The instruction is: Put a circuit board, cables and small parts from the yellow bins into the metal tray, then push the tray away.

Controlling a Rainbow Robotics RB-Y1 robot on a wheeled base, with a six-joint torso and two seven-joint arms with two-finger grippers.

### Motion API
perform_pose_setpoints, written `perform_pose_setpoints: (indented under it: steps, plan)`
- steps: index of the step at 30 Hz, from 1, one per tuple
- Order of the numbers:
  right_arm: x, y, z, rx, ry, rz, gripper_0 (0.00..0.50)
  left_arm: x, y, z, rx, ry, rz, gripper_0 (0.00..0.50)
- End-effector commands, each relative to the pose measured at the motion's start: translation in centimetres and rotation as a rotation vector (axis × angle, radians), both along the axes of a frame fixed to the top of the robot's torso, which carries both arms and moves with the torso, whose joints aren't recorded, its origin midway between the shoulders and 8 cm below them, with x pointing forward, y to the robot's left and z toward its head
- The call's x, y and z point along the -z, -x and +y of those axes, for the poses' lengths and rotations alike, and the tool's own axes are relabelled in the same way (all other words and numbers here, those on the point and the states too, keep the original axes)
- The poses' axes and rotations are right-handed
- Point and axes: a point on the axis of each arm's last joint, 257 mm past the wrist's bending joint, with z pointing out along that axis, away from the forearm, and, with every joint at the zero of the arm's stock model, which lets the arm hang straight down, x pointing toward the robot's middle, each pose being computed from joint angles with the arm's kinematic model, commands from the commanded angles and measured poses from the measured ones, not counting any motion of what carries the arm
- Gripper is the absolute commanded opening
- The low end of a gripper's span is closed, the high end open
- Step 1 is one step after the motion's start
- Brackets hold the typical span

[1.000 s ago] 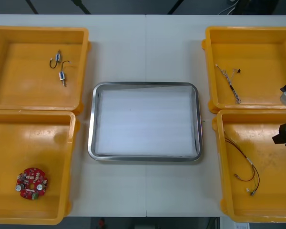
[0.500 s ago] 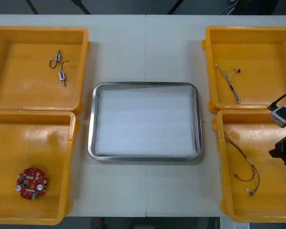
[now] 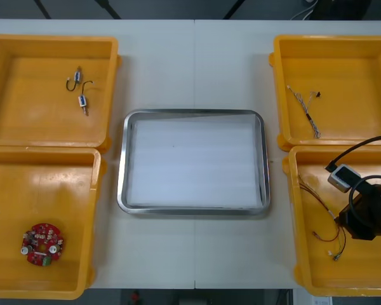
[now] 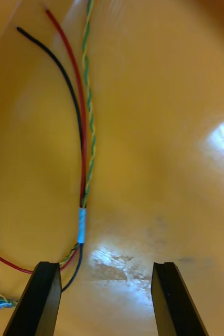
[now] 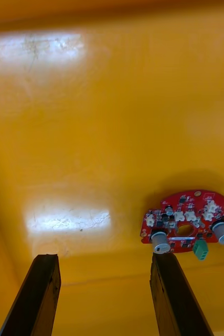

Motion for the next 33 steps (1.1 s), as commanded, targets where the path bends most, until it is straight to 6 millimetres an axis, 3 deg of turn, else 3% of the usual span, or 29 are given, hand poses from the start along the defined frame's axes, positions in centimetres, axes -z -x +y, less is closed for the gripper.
perform_pose_setpoints:
  steps: [1, 8, 18, 33]
  plan:
    - [0.9, 0.6, 1.8, 0.007, -0.031, 0.0, 0.5, 0.9, 1.2, 0.5, 0.026, -0.039, 0.012, 0.5]
    - [1.9, 0.2, 2.0, 0.029, -0.057, 0.001, 0.5, 1.9, 1.9, -0.1, 0.045, -0.026, 0.016, 0.5]
    - [2.9, 0.6, 2.3, 0.042, -0.059, 0.014, 0.5, 4.8, 1.9, -1.7, 0.111, -0.041, -0.007, 0.5]
    - [4.1, 0.0, 1.9, 0.069, -0.086, 0.005, 0.5, 7.4, 3.7, -3.5, 0.127, 0.018, -0.011, 0.5]
